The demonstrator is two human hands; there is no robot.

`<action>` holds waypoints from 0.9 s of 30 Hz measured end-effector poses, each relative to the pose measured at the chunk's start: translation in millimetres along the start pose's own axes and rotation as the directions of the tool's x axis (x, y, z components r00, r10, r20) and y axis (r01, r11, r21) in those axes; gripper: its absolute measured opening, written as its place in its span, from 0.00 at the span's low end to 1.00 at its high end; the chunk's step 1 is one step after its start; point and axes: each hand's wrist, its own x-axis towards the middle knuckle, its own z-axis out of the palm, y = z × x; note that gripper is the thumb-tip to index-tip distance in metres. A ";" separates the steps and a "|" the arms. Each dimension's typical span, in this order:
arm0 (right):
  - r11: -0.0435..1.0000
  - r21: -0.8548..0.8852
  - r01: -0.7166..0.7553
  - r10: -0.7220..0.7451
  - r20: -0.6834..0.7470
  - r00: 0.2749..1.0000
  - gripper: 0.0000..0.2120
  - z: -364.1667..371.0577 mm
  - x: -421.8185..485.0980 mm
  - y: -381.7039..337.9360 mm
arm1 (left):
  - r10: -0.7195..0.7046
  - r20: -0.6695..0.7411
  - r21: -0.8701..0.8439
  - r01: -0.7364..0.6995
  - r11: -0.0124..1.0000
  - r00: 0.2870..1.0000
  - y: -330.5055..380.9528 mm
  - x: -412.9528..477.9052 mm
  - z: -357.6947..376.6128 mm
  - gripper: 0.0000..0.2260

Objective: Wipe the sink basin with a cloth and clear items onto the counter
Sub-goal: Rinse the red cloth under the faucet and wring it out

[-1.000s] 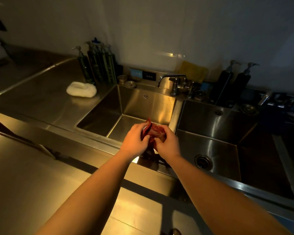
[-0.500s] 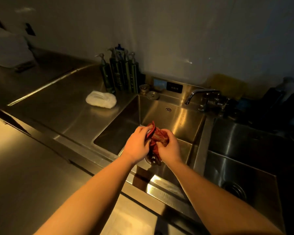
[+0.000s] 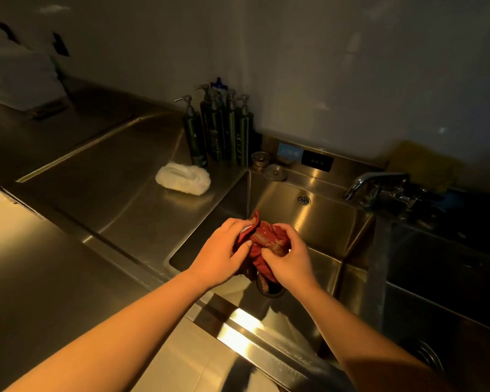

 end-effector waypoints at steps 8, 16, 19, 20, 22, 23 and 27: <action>0.993 -0.021 0.113 -0.113 -0.015 0.993 0.21 61.9 35.2 -39.7 | -0.106 -0.037 -0.227 0.095 0.969 0.994 -59.9 17.7 -57.0 0.18; 0.984 -0.085 0.155 -0.157 -0.020 0.987 0.20 151.6 70.8 -75.0 | -0.172 0.138 -0.371 0.212 0.904 0.975 -131.3 35.1 -136.9 0.27; 0.984 -0.097 0.151 -0.154 -0.025 0.988 0.20 183.1 84.6 -84.9 | -0.109 0.166 -0.248 0.149 0.957 0.980 -158.6 43.0 -161.0 0.27; 0.985 -0.088 0.152 -0.155 -0.035 0.987 0.21 193.4 88.6 -87.3 | -0.095 0.168 -0.185 0.126 0.975 0.981 -167.8 45.6 -167.5 0.27; 0.988 -0.058 0.142 -0.144 -0.045 0.989 0.20 211.7 96.3 -88.5 | -0.083 0.171 -0.097 0.101 0.990 0.982 -184.5 49.4 -176.9 0.25; 0.989 -0.056 0.139 -0.141 -0.038 0.989 0.19 219.9 100.0 -86.6 | -0.084 0.175 -0.069 0.097 0.993 0.981 -193.1 50.1 -179.4 0.24; 0.978 -0.181 0.102 -0.095 0.044 0.994 0.18 241.3 111.0 -65.4 | -0.124 0.269 0.071 0.109 0.991 0.955 -227.2 43.4 -175.9 0.24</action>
